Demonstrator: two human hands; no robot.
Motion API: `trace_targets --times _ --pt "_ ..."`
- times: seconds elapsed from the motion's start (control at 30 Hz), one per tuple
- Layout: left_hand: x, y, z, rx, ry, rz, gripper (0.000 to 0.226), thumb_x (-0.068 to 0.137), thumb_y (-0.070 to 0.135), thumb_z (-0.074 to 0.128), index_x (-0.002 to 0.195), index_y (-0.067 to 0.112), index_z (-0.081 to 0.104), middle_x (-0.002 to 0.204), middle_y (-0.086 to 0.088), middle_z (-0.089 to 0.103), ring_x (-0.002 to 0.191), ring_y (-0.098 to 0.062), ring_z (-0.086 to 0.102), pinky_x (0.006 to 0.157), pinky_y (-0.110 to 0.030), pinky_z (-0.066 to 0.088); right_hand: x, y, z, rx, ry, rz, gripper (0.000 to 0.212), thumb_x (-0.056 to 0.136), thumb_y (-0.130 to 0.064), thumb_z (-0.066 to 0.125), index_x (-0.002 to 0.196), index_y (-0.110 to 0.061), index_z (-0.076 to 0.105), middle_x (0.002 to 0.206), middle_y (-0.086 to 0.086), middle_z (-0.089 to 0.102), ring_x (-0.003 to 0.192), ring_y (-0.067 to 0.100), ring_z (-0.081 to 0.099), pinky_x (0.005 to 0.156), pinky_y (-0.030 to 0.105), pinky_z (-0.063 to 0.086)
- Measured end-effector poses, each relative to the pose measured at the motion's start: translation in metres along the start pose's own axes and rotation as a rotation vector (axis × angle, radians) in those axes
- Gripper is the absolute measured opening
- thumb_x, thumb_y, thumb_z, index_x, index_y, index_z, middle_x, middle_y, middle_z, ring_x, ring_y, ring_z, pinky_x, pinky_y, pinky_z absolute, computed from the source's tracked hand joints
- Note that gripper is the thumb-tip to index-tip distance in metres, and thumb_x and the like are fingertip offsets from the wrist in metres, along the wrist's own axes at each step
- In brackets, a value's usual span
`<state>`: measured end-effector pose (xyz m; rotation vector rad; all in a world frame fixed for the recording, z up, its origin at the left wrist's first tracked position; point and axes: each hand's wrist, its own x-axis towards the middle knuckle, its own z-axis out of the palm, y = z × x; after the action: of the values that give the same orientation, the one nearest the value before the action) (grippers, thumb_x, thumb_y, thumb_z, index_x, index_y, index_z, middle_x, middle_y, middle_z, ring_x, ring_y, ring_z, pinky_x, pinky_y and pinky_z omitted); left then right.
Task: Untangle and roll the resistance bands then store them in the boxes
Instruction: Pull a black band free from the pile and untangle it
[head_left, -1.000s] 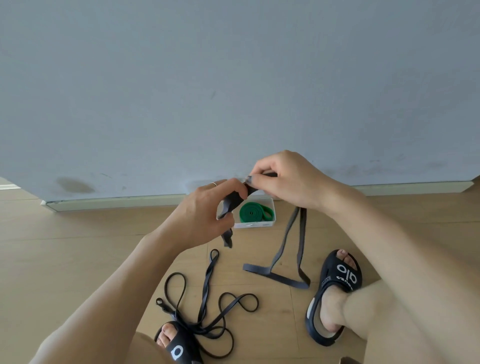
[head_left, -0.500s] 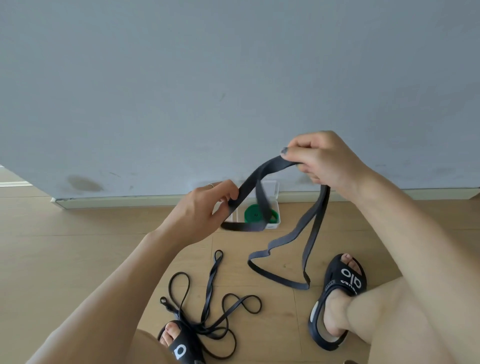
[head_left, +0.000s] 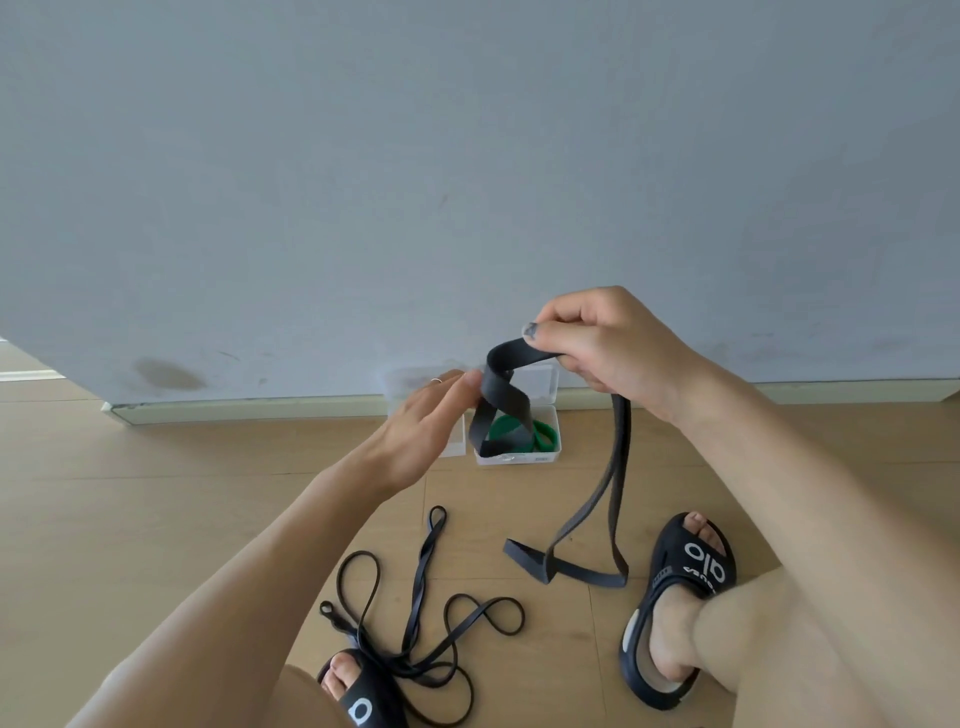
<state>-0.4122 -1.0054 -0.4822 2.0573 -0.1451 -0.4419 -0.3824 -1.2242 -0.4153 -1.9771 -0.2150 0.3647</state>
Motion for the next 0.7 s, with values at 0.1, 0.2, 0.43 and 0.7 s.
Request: trace_targets --times 0.1,0.2,0.43,0.7 --pt "0.002 -0.005 0.001 -0.009 0.008 0.040 0.072 0.080 0.089 0.020 0.112 0.042 0.065 0.124 0.011 0.063 0.119 0.001 0.054 0.108 -0.026 0.037 0.001 0.001 0.003 -0.013 0.005 -0.010 0.025 0.102 -0.018 0.060 0.086 -0.001 0.068 0.046 -0.012 0.032 0.042 0.008 0.025 0.042 0.017 0.023" --pt "0.003 -0.006 0.001 -0.113 -0.016 0.067 0.096 0.071 0.101 0.014 0.127 0.041 0.063 0.137 0.016 0.061 0.132 0.003 0.050 0.114 -0.030 0.035 0.002 0.001 0.006 -0.057 0.046 -0.028 0.024 0.101 -0.018 0.061 0.086 -0.002 0.070 0.045 -0.014 0.036 0.040 0.004 0.032 0.042 0.012 0.025" --pt "0.005 0.004 0.016 0.074 0.108 -0.047 0.035 0.094 0.056 0.058 0.092 0.022 0.062 0.097 0.003 0.063 0.093 -0.008 0.061 0.075 -0.027 0.043 0.002 0.002 0.013 -0.122 0.025 -0.056 0.023 0.100 -0.022 0.062 0.083 -0.011 0.072 0.043 -0.015 0.043 0.047 0.004 0.039 0.061 0.025 0.036" --pt "0.011 -0.014 0.002 0.199 0.135 0.092 0.014 0.101 0.020 0.056 0.088 0.017 0.062 0.085 -0.001 0.058 0.083 -0.018 0.058 0.078 -0.028 0.048 0.006 0.005 -0.001 -0.156 0.153 -0.032 0.025 0.097 -0.023 0.066 0.073 -0.019 0.070 0.045 -0.017 0.047 0.047 0.001 0.042 0.047 0.012 0.030"
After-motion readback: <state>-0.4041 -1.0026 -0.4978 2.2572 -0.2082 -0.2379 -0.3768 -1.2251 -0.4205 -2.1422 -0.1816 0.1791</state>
